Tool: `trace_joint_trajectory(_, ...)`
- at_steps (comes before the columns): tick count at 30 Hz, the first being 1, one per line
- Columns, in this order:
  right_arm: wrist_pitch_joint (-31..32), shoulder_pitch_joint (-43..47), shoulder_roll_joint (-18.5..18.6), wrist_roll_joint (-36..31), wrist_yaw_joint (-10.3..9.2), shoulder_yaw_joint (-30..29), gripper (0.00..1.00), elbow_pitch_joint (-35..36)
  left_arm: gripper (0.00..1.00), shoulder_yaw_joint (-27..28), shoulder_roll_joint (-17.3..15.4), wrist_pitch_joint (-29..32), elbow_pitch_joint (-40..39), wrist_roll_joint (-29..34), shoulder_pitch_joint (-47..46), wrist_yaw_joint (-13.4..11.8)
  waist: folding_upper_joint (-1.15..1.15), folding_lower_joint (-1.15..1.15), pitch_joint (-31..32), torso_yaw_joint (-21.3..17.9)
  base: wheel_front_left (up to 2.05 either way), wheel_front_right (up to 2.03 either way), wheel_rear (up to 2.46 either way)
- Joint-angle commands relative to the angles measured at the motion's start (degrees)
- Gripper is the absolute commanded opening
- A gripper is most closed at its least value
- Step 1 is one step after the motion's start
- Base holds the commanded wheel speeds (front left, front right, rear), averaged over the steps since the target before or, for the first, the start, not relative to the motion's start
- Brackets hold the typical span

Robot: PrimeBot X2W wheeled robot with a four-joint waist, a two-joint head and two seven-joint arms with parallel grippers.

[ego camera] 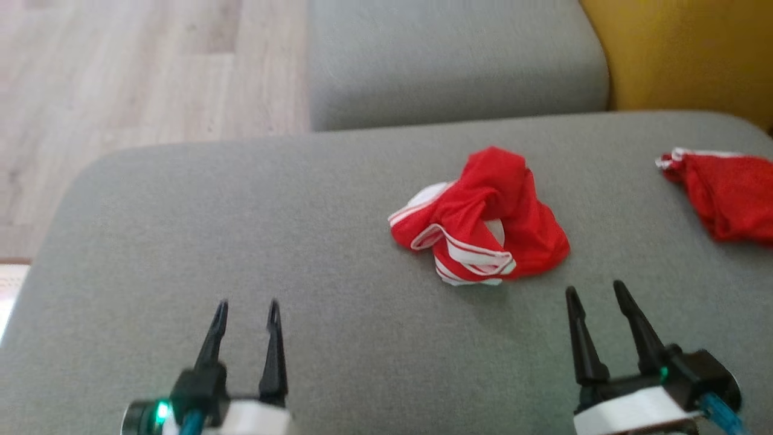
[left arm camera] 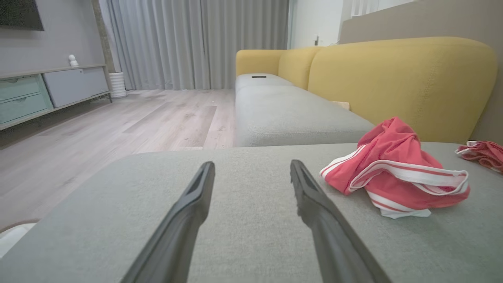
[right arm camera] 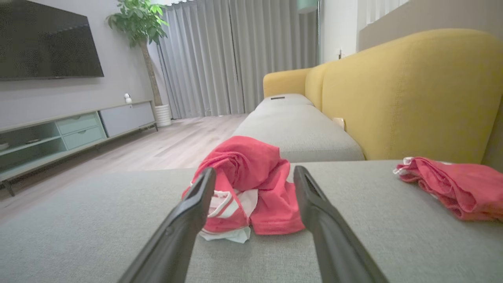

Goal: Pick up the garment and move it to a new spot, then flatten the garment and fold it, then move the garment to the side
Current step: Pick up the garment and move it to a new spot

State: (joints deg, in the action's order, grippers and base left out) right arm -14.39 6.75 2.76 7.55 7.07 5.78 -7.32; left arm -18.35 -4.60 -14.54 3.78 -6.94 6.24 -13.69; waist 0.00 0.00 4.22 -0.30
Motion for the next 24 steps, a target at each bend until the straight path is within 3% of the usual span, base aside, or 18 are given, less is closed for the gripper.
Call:
trace_joint_trajectory(1, -0.6, -0.6, 0.1, 0.3, 0.42, 0.6, 1.00, 2.4, 1.00, 2.5, 0.2, -0.5, -3.8, 0.9, 0.0, 0.1, 0.00, 0.00, 1.6, 1.5, 0.00, 0.00, 0.00)
trace_joint_trajectory(8, -0.6, 2.0, 0.1, 0.8, 0.42, 1.2, 1.00, 2.1, 1.00, 4.4, 1.0, -0.5, -5.7, 2.0, 6.4, 0.6, 0.00, 0.00, 3.6, 2.4, 0.00, 0.00, 0.00)
trace_joint_trajectory(24, -0.6, 3.1, 0.1, 1.6, 0.42, 1.5, 1.00, 1.8, 1.00, 5.3, 1.6, -0.5, -5.8, 3.4, 7.9, 2.6, 0.00, 0.00, 5.0, 2.8, 0.00, 0.00, 0.00)
